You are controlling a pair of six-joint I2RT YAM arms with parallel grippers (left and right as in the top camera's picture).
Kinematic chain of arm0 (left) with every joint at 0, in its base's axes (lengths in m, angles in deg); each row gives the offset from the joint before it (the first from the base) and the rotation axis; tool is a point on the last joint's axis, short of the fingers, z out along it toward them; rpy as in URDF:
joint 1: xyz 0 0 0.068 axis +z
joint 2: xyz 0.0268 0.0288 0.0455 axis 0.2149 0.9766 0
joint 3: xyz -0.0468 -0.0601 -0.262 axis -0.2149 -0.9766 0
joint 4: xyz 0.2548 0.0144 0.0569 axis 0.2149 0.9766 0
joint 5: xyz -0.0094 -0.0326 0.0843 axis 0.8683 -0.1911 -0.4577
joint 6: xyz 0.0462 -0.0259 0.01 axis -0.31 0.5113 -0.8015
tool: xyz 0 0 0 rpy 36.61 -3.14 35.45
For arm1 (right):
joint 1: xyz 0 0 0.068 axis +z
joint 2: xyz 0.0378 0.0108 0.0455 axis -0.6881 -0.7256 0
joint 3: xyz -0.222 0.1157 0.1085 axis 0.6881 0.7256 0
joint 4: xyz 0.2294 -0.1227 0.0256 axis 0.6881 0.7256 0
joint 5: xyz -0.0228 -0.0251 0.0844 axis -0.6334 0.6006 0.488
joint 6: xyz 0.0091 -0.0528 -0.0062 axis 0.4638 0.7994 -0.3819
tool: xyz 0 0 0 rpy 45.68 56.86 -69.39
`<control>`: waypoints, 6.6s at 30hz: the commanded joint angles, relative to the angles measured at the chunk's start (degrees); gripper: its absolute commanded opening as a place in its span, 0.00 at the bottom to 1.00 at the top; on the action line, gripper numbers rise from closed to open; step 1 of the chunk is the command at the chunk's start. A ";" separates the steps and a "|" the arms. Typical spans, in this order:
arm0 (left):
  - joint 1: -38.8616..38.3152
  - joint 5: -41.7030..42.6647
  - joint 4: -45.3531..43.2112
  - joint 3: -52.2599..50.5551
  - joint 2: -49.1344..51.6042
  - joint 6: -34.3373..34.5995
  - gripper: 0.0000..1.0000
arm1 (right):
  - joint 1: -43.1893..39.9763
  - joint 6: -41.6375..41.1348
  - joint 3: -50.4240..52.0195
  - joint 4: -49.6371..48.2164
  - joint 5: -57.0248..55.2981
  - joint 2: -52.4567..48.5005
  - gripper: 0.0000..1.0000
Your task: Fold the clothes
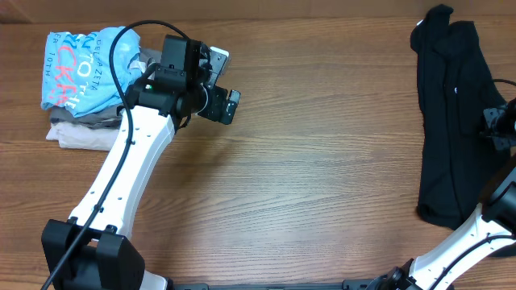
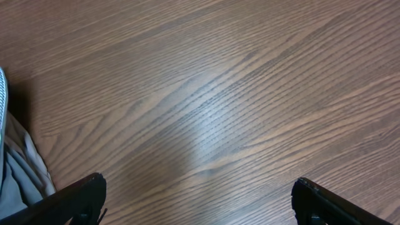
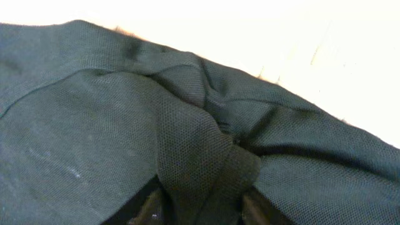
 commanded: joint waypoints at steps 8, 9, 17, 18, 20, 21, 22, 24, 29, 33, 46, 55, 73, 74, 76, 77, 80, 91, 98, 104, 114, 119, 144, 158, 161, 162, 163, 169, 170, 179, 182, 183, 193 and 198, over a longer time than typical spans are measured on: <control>-0.52 -0.61 -0.28 1.51 0.50 1.25 0.97 | -0.50 1.79 -5.01 2.51 -0.22 -0.17 0.04; -0.59 -0.61 -0.28 1.51 0.50 1.25 0.97 | -0.50 2.10 -5.70 3.34 -0.17 -0.13 0.04; -0.26 -4.39 -0.76 3.41 0.48 5.31 0.98 | -0.28 12.24 -20.02 17.42 12.04 2.80 0.04; -0.22 -4.52 -0.57 4.09 0.48 5.31 0.98 | -0.15 13.66 -22.23 19.61 13.46 2.99 0.04; -0.15 -5.03 -0.09 5.92 0.48 5.27 1.00 | 0.07 15.30 -27.67 25.27 14.80 3.17 0.04; -0.15 -5.29 0.11 6.97 0.48 5.20 1.00 | 0.22 16.06 -29.51 27.26 15.13 3.17 0.04; -0.15 -5.57 0.26 7.96 0.48 5.11 1.00 | 0.42 17.11 -31.76 29.73 15.98 3.19 0.04; -0.15 -5.57 0.52 9.16 0.48 5.07 1.00 | 0.94 19.56 -34.47 33.14 18.25 3.21 0.04; -0.04 -6.05 3.43 14.16 0.48 5.07 1.00 | 5.55 24.59 -39.39 41.13 22.23 3.37 0.04; 0.72 -7.98 8.26 18.88 0.46 5.09 1.00 | 14.45 25.83 -41.11 44.30 24.09 4.48 0.04; 14.08 -7.89 13.53 22.27 0.44 7.69 0.99 | 47.17 15.76 -41.09 38.01 23.56 5.03 0.04; 22.95 -7.89 14.40 22.27 0.44 7.65 1.00 | 64.67 14.56 -40.22 33.18 19.45 3.23 0.04; 23.30 -0.50 14.91 22.12 0.83 7.61 0.98 | 50.42 17.86 -40.35 41.88 15.15 2.97 0.86; 22.88 0.11 14.97 22.10 1.07 7.58 0.98 | 48.02 18.08 -40.33 42.03 15.15 2.93 0.86; 21.57 0.74 15.28 22.08 1.88 7.58 0.97 | 42.82 18.78 -40.33 41.97 15.08 2.80 0.86; 19.56 0.74 15.93 22.08 3.28 7.58 0.96 | 36.81 19.58 -40.33 41.22 14.78 2.56 0.86; 16.17 0.74 16.55 22.08 6.51 7.58 0.94 | 29.42 19.78 -40.30 39.67 14.75 1.55 0.86; 6.23 0.72 16.48 22.08 17.57 7.61 0.86 | 18.56 21.16 -39.45 36.83 16.39 -10.43 0.77; 3.85 0.50 16.20 22.08 18.93 7.63 0.86 | 18.71 21.29 -39.36 34.97 17.16 -16.00 0.57; 3.85 0.50 16.13 22.08 18.93 7.63 0.87 | 18.84 21.31 -34.32 31.21 17.18 -16.50 0.47; 3.85 0.50 15.72 22.08 18.93 7.63 0.87 | 19.21 24.28 -34.01 31.15 24.68 -15.98 0.04; 3.91 0.48 14.86 22.08 18.93 7.63 0.88 | 20.52 25.00 -37.97 34.49 26.93 -11.39 0.04; 8.59 0.02 14.03 22.08 18.93 8.70 0.88 | 54.34 22.51 -39.65 41.53 19.91 -1.36 0.62; 8.35 0.07 14.14 22.08 18.93 8.74 0.88 | 32.54 27.10 -38.27 30.99 10.51 -10.69 0.84; 8.31 0.09 14.19 22.08 18.93 8.74 0.88 | 32.74 28.87 -37.90 28.72 10.45 -13.51 0.84; 8.31 0.09 14.19 22.08 18.93 8.81 0.88 | 33.00 28.87 -37.86 27.91 10.21 -14.64 0.83; 8.31 0.09 14.19 22.08 18.93 8.98 0.88 | 33.16 28.85 -37.86 27.39 9.88 -15.37 0.83; 8.26 0.07 14.19 22.08 18.93 8.96 0.89 | 34.38 28.83 -37.83 25.09 9.79 -22.29 0.72; 8.26 0.07 14.19 22.08 18.93 8.98 0.88 | 34.71 28.83 -37.83 24.96 9.79 -22.86 0.66; 8.26 0.07 14.16 22.08 18.93 8.96 0.89 | 33.31 17.77 -39.54 27.41 -4.15 -24.00 0.04; 8.26 0.04 14.12 22.08 18.93 8.98 0.89 | 28.81 16.00 -43.01 30.58 -4.04 -22.84 0.04; 8.26 0.07 14.12 22.08 18.93 8.98 0.89 | 26.91 16.02 -44.54 31.71 -3.69 -22.08 0.04; 8.26 0.07 13.90 22.08 18.93 8.96 0.89 | 10.69 16.26 -55.71 35.89 5.09 -16.94 0.04; 8.26 0.07 14.14 22.08 18.93 8.94 0.89 | 6.71 14.97 -56.19 35.93 5.22 -16.92 0.04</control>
